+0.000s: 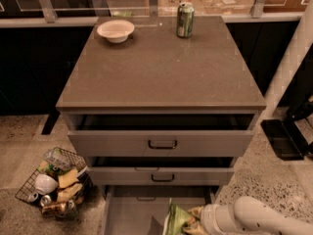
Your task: Pick green jalapeno chip bag from bottom drawer and place on counter
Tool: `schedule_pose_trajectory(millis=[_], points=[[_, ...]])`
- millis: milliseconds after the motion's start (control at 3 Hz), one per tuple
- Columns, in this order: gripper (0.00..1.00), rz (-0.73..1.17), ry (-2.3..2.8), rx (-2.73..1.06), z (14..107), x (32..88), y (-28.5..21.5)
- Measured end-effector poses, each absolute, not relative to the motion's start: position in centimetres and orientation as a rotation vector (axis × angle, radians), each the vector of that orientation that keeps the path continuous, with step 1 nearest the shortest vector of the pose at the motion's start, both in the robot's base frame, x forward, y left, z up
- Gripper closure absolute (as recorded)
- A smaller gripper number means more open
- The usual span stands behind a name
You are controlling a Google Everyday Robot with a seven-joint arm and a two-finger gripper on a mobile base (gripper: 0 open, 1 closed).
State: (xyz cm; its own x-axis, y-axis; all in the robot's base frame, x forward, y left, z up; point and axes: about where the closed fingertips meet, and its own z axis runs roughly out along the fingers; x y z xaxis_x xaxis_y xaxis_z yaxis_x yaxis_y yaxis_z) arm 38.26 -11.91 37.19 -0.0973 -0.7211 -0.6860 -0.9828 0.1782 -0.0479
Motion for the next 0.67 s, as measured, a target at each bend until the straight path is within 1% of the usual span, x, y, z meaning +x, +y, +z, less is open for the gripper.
schedule_pose_trajectory(millis=[667], points=[[1.0, 0.639, 1.735, -1.483, 45.0, 36.9, -15.2]])
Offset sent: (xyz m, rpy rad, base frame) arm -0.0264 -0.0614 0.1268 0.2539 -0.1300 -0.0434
